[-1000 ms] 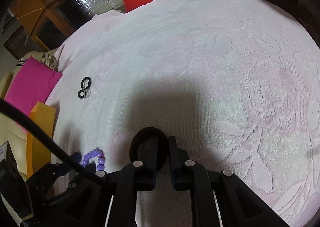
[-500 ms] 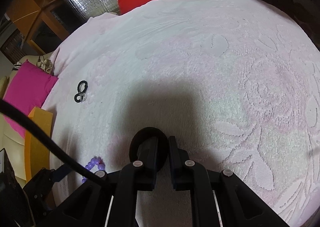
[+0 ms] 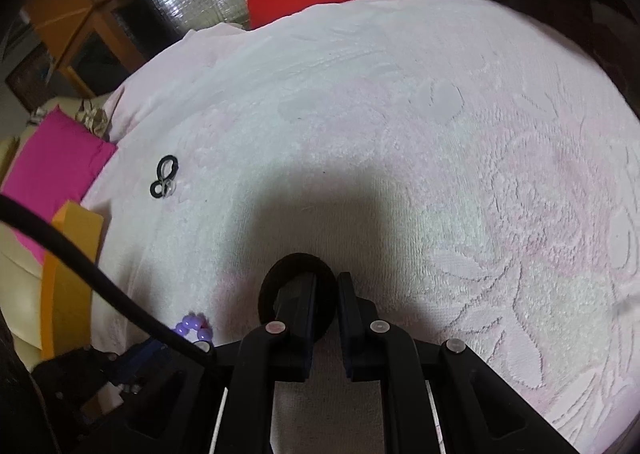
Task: Organize jewelry
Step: 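Carry the purple bracelet into the orange box with the left gripper while the right holds the black ring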
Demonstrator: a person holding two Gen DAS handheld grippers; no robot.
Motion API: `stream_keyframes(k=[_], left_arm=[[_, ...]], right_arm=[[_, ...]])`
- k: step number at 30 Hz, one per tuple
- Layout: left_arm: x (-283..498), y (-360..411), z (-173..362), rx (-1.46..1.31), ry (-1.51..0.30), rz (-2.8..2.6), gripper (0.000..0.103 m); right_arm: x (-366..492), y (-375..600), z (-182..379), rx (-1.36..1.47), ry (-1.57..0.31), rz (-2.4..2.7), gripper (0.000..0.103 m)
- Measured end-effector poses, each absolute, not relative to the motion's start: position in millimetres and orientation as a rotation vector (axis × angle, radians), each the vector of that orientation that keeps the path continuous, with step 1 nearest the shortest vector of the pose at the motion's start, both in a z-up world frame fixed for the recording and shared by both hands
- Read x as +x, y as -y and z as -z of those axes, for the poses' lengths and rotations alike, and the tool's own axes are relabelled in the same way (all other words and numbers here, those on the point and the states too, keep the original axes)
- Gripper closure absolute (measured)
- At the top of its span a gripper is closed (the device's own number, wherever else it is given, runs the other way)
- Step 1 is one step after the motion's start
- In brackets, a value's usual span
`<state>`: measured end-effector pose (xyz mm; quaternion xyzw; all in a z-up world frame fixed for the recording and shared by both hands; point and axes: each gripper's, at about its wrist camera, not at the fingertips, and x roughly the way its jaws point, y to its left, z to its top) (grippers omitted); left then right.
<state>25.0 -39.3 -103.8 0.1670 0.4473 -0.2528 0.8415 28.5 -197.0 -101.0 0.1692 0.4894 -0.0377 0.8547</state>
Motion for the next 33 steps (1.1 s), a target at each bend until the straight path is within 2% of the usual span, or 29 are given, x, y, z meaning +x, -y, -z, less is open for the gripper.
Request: stream_keyframes(k=[4,23,33], left_arm=[[26.9,36.7,96.7,0.336,-0.925,0.512,0.093],[28.4,-8.7,45.7,0.17,-0.816,0.439,0.093],[19.3,-46.1,28.7,0.122,-0.77,0.273,0.093]], right_arm=[[28.1,190.2,97.8,0.302,-1.015,0.085,0.091],[19.4,194.4,72.2,0.423,-0.868,0.006,0.092],[24.8,142.1,54.8,0.392,-0.824,-0.109,0.092]])
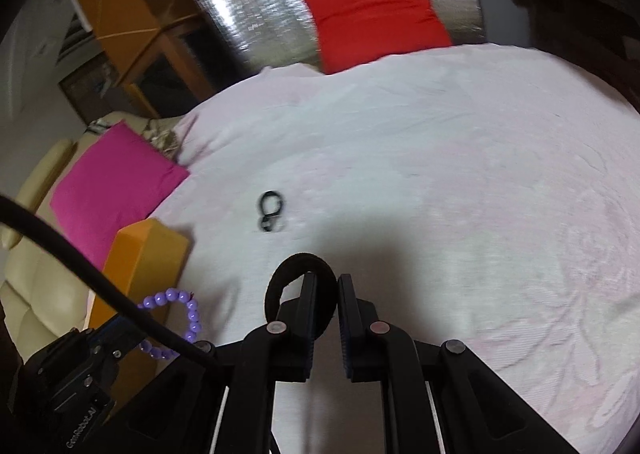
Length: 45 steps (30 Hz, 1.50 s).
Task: Organize jewelry
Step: 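Carry the purple bracelet into the orange box with the left gripper while the right holds the black ring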
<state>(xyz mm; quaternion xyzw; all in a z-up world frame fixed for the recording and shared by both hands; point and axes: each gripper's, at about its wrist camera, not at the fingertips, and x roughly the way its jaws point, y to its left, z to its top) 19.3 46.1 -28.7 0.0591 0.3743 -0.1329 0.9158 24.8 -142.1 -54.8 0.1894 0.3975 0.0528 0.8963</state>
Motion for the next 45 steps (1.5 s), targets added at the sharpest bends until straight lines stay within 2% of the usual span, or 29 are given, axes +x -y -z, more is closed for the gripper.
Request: stream_keyframes(k=[23,30,39,45], left_arm=[[13.4,-142.2,12.0,-0.006,-0.69,-0.033,0.093],[23.4,-169.7,17.3,-0.023,-0.704,-0.088,0.093],[37.6,-204.8,25.4,-0.037,-0.726,-0.162,0.093],[43.1,-229.8,32.2,-0.058,-0.752,-0.207,0.093]], right_arm=[[10.0,51.8,30.6,0.234,-0.71,-0.236,0.092],[13.7,25.6,35.6,0.156,-0.698,-0.279,0.092],[31.3,-7.9,21.0,0.148,-0.627,-0.421,0.092],[38.9,-43.3,27.2,0.193,-0.649,-0.565,0.092]])
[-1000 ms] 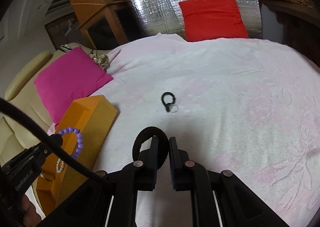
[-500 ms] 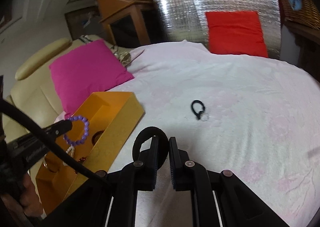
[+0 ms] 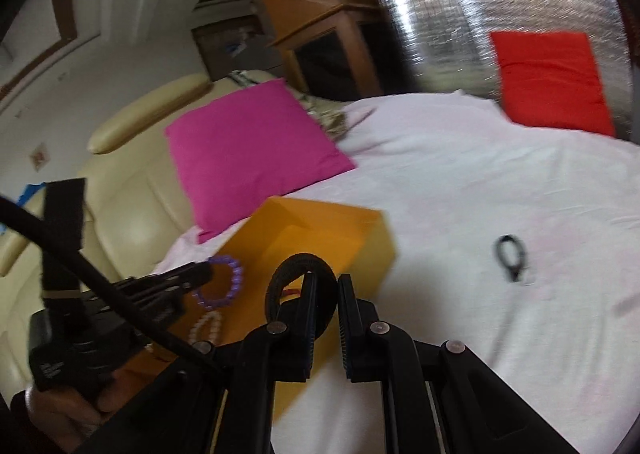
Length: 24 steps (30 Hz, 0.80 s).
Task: Organize jewelry
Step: 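Carry the purple bracelet into the orange box with the left gripper while the right holds the black ring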
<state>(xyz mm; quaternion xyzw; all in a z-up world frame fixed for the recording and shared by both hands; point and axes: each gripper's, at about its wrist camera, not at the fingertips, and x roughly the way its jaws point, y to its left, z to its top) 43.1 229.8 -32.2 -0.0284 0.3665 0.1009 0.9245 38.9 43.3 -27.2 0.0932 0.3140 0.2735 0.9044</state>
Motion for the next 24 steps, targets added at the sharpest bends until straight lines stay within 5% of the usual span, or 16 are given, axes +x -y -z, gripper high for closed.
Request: stream_keyframes(k=[24], left_arm=[[42.7,-299.8,47.0,-0.145,-0.797,-0.293,0.094]], right_arm=[[-33.5,-135.3,63.4,-0.032,-0.718,-0.922,0.092]])
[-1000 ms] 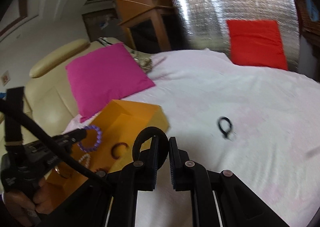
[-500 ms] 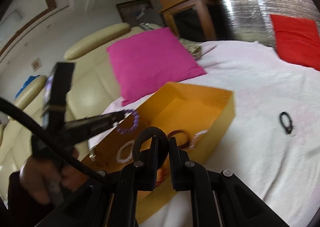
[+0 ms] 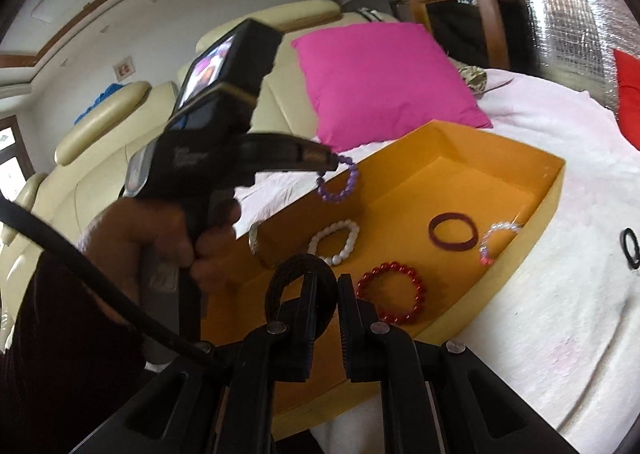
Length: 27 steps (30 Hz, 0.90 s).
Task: Organize jewelry
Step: 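Carry the purple bracelet into the orange box with the left gripper while the right holds the black ring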
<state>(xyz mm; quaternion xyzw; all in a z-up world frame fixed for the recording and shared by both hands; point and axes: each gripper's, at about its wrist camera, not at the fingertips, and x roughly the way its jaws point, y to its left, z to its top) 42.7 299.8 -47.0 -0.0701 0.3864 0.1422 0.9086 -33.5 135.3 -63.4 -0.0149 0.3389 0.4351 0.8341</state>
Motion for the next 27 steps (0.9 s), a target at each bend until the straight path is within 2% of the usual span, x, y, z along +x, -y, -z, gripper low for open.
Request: stream_keyframes(k=[7,27], left_arm=[[50.4,-291.4,57.1,-0.07,-0.831,-0.271,0.094],[85.8,-264.4,75.3,0.063,-0.888,-0.22,0.094]], right_arm=[[-41.7,-144.8,79.5,-0.064,-0.773,-0.961,0.092],[-60.9,-159.3,91.3,-0.124,-0.779,-1.008,0.092]])
